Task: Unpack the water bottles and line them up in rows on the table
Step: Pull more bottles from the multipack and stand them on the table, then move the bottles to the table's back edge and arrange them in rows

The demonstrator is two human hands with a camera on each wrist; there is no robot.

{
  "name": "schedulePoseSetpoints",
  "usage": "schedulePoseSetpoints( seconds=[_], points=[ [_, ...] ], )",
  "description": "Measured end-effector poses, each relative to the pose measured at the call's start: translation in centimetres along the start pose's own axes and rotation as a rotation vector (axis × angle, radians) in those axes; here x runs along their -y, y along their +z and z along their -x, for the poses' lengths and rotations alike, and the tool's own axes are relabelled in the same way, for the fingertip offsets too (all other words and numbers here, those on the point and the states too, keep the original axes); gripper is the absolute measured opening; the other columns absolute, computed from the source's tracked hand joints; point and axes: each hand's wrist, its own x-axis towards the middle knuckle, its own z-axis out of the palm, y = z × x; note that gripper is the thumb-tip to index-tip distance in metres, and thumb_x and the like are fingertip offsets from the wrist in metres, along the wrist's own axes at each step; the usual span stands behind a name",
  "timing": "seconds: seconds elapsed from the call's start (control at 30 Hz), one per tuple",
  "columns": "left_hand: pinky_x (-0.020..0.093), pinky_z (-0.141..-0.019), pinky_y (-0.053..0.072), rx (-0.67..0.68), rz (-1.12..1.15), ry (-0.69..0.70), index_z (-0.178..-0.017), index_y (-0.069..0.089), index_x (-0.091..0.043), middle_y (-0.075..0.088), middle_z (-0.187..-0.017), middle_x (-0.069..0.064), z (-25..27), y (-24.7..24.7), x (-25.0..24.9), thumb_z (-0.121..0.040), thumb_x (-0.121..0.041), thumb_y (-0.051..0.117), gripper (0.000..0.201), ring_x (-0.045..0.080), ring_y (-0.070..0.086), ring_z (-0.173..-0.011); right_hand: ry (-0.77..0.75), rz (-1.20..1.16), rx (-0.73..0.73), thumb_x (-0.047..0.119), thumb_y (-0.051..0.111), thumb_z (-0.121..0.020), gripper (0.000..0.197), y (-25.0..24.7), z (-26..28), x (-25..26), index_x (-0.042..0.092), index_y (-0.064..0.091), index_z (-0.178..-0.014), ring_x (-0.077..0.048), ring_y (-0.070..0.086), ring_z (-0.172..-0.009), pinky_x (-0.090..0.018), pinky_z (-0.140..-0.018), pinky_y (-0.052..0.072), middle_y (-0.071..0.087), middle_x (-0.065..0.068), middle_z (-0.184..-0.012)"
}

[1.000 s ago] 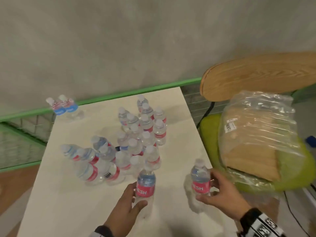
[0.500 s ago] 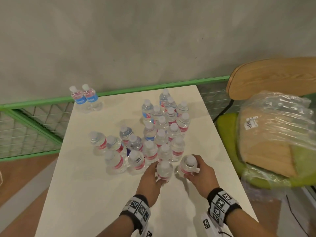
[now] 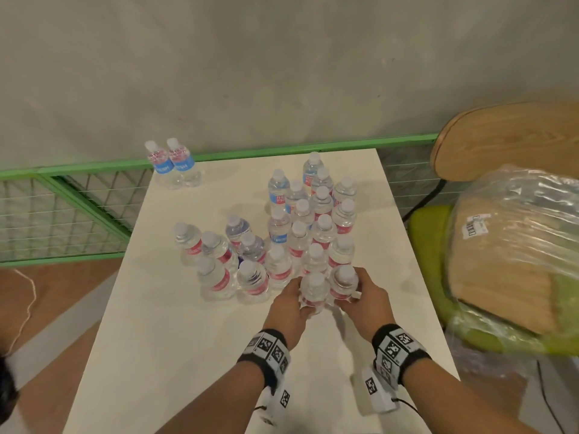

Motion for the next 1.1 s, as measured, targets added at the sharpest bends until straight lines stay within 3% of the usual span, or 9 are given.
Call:
schedulePoseSetpoints(
  seconds=[0.1,0.23,0.33,0.43,0.53,0.7,0.87,1.0,1.1],
  points=[
    [0.032,-0.103,0.046,0.022,-0.052,0.004,-0.138,0.039,-0.034,0.057,-0.129,-0.012,0.1,-0.1,0.5,-0.086,-0.012,0.065,0.062,0.01,0.056,-0.117,0.035,0.034,0.002,0.012,0.077,-0.075,0.06,0.1,0.4,0.2,0.033,0.05,-0.124,-0.012,0.066,-0.093,-0.024,-0.082,0.055,0.065,0.014,-0.098],
    [0.035,-0.109,0.042,0.119,-0.159,-0.026,-0.145,0.034,-0.031,0.048,-0.141,-0.011,0.9,-2.0,1.8,-0.086,-0.027,0.069,0.069,0.01,0.049,-0.128,0.144,0.271,0.085,0.025,0.084,-0.067,0.094,-0.3,1.9,-0.1,0.021,0.034,-0.145,-0.018,0.054,-0.12,-0.03,-0.101,0.045,0.055,0.004,-0.131],
    [0.029,-0.103,0.046,0.225,-0.179,-0.042,-0.138,0.045,-0.031,0.057,-0.13,-0.014,3.2,-5.8,3.2,-0.087,-0.033,0.067,0.055,0.003,0.055,-0.116,0.17,0.502,0.218,0.041,0.074,-0.077,0.065,-1.2,4.4,-0.4,0.022,0.051,-0.135,-0.016,0.055,-0.117,-0.023,-0.097,0.042,0.056,0.002,-0.132],
    [0.02,-0.089,0.051,0.324,-0.186,-0.012,-0.119,0.057,-0.035,0.063,-0.107,-0.02,6.4,-11.3,5.2,-0.086,-0.033,0.065,0.034,-0.003,0.061,-0.091,0.086,0.62,0.319,0.046,0.065,-0.082,0.044,-1.2,7.0,0.9,0.032,0.058,-0.123,-0.003,0.059,-0.102,-0.015,-0.089,0.044,0.063,0.015,-0.117],
    [0.018,-0.077,0.052,0.372,-0.197,-0.034,-0.11,0.062,-0.035,0.067,-0.098,-0.017,8.6,-18.1,7.4,-0.087,-0.028,0.064,0.024,0.0,0.063,-0.079,0.006,0.647,0.366,0.052,0.061,-0.083,0.035,1.0,8.4,5.4,0.041,0.056,-0.116,0.002,0.06,-0.085,-0.012,-0.08,0.047,0.062,0.023,-0.097],
    [0.023,-0.076,0.053,0.211,-0.259,-0.002,-0.107,0.063,-0.035,0.068,-0.091,-0.017,7.9,-27.9,9.6,-0.087,-0.019,0.063,0.025,0.004,0.064,-0.079,-0.24,0.546,0.36,0.052,0.059,-0.086,0.024,7.4,8.8,15.6,0.047,0.056,-0.109,0.007,0.057,-0.084,-0.011,-0.076,0.047,0.061,0.028,-0.091],
    [0.016,-0.075,0.049,-0.067,-0.241,0.152,-0.106,0.064,-0.028,0.064,-0.1,-0.014,2.8,-32.4,8.9,-0.088,-0.019,0.068,0.02,0.0,0.061,-0.082,-0.486,0.508,0.191,0.034,0.064,-0.086,0.03,13.6,4.7,22.4,0.032,0.06,-0.115,-0.003,0.056,-0.091,-0.02,-0.08,0.047,0.058,0.016,-0.108],
    [0.026,-0.084,0.052,-0.239,-0.187,0.221,-0.121,0.059,-0.026,0.053,-0.121,-0.007,-2.0,-31.6,8.1,-0.086,-0.018,0.069,0.037,0.01,0.059,-0.098,-0.472,0.616,0.234,0.021,0.066,-0.082,0.045,16.3,1.4,23.7,0.029,0.054,-0.124,-0.015,0.056,-0.105,-0.03,-0.085,0.049,0.051,0.008,-0.121],
    [0.032,-0.101,0.044,-0.213,-0.167,0.195,-0.135,0.047,-0.028,0.043,-0.137,-0.004,-4.5,-30.0,7.6,-0.085,-0.018,0.068,0.055,0.016,0.051,-0.119,-0.424,0.731,0.318,0.012,0.065,-0.08,0.053,17.5,0.4,23.2,0.028,0.052,-0.13,-0.019,0.054,-0.111,-0.031,-0.09,0.047,0.049,0.004,-0.125]
  ],
)
